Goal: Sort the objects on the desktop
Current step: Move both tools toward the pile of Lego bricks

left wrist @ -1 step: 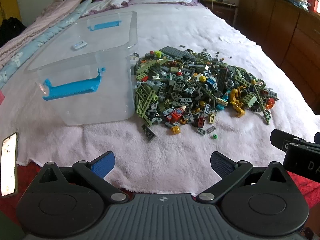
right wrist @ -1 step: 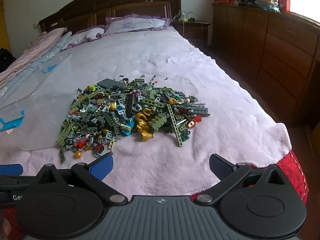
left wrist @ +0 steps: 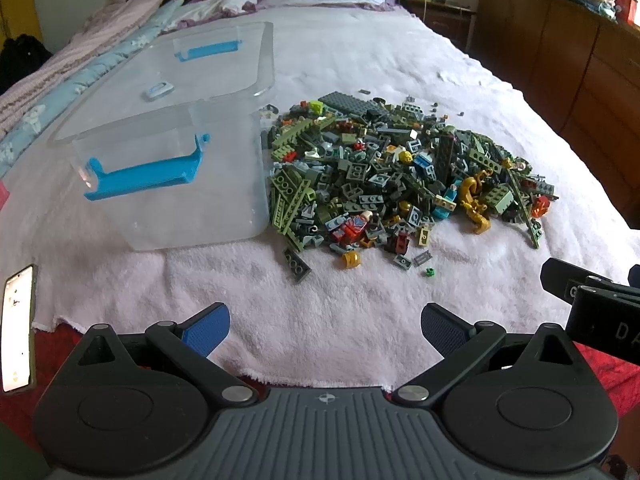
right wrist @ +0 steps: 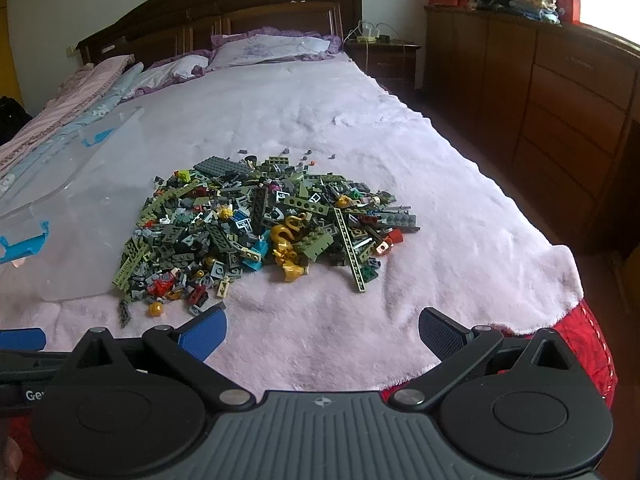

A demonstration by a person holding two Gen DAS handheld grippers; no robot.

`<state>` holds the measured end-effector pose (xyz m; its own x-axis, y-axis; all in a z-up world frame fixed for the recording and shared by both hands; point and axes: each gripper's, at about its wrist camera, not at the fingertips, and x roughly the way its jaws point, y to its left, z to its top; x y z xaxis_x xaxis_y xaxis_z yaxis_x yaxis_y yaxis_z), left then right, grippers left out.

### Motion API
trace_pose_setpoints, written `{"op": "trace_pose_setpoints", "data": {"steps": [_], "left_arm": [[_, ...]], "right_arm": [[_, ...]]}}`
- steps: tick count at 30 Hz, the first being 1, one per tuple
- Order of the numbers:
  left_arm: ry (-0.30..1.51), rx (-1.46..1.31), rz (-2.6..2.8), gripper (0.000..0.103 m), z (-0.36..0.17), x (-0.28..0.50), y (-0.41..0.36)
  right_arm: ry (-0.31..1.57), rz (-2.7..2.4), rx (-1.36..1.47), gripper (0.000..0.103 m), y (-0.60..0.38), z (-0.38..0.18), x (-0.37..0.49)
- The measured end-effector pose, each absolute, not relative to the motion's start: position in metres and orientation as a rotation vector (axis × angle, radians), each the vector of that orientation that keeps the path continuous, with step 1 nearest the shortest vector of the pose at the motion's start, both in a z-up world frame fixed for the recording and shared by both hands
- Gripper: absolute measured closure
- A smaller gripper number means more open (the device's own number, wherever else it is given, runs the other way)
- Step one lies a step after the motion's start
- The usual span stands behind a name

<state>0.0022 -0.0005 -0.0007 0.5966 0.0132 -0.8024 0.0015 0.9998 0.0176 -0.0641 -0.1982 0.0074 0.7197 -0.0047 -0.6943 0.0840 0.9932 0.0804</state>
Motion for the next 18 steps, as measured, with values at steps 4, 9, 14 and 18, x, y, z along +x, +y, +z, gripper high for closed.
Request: {"op": "trace_pose_setpoints", "data": {"steps": [4,9,14,18], "left_arm": [[0.931,0.017,0.008,0.000,-0.003,0.008,-0.002],[0.931,0.016,0.010,0.000,-0.005,0.016,-0.004],[0.928,-0.001,-0.010,0.000,-0.012,0.016,-0.002],[0.941,-0.001,-0.016,0.000,-0.019,0.017,-0.003]], "right_arm": [[0.766,-0.047,0.108,0.000,-0.198,0.009,-0.066],[0.763,-0.051,0.102,0.000,-0.198,0.005,-0.068],[0.782,-0.057,0.093,0.000,-0.201,0.002,-0.065],[0.786,-0.044,0.111,0.005,-0.207,-0.003,-0.062]]}}
